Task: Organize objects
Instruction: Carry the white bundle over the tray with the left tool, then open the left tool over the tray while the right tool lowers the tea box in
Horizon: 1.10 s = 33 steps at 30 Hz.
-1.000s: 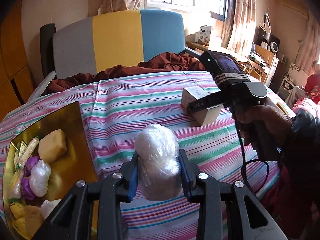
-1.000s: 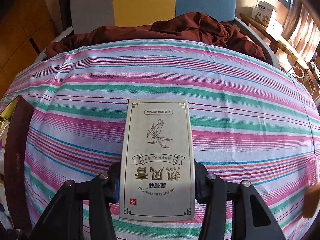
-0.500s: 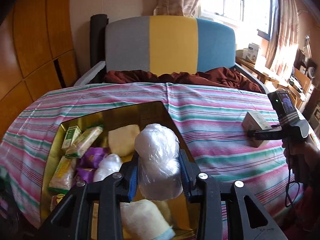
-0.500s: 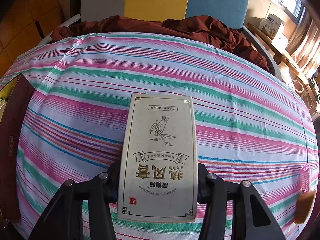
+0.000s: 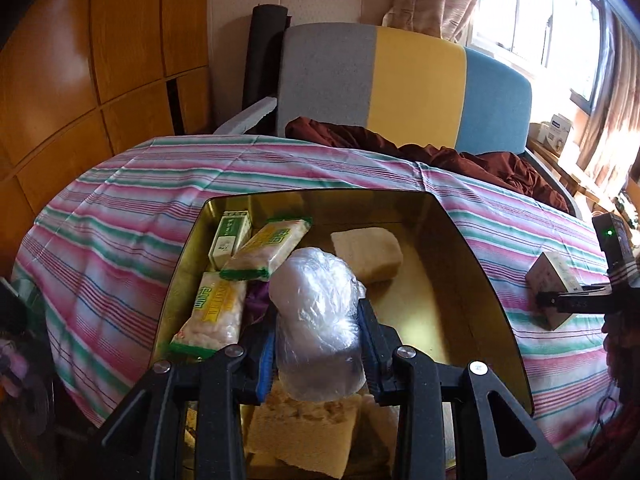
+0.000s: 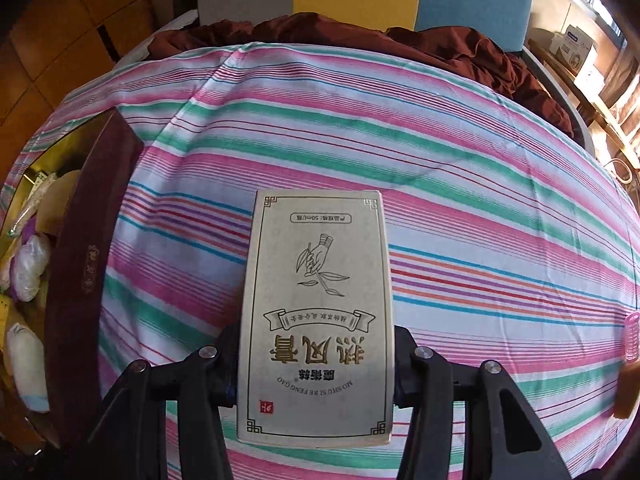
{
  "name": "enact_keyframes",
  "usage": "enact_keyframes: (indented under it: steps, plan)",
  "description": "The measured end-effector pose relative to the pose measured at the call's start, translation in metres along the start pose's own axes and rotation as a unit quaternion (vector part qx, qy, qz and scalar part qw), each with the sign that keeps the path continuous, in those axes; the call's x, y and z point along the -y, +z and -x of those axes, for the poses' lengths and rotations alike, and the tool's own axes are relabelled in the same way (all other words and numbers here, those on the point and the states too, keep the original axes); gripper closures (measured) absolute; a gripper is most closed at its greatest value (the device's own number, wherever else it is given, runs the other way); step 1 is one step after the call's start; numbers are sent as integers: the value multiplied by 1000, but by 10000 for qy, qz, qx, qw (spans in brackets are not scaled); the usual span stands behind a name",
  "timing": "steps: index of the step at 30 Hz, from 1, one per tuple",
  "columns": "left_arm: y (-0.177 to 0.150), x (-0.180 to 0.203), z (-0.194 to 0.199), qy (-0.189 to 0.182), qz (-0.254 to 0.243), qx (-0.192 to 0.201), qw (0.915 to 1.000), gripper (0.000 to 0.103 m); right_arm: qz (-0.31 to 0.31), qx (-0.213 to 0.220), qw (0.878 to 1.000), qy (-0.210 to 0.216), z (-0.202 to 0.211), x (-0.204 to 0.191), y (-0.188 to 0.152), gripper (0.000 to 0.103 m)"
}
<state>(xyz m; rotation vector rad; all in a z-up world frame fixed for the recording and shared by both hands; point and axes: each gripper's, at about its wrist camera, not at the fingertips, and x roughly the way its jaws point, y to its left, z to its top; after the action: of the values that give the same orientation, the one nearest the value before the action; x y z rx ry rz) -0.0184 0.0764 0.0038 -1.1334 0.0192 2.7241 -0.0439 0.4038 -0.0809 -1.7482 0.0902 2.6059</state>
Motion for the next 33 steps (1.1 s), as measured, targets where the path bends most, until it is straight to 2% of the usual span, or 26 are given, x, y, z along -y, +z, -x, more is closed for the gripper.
enact_keyframes:
  steps: [6, 10, 13, 18, 23, 27, 33]
  plan:
    - [0, -42, 9, 144, 485, 82, 9987, 67, 78, 605, 9970, 482, 38, -46, 5, 51]
    - [0, -67, 15, 304, 740, 130, 9967, 67, 458, 938, 9913, 799, 60, -94, 9, 51]
    - [-2, -81, 19, 355, 933, 118, 9949, 67, 781, 1022, 9866, 1006, 60, -127, 14, 51]
    - [-7, -93, 26, 431, 1046, 143, 9935, 67, 1153, 932, 9840, 991, 44, -172, 12, 51]
    - [-10, -96, 25, 424, 1083, 90, 9932, 67, 1340, 657, 9844, 932, 23, -195, 11, 51]
    - [-10, -93, 23, 363, 1040, 84, 9939, 67, 1345, 535, 9857, 863, 15, -196, 4, 50]
    - [-12, -84, 17, 284, 953, -1, 9950, 67, 1222, 666, 9861, 911, 24, -185, -2, 49]
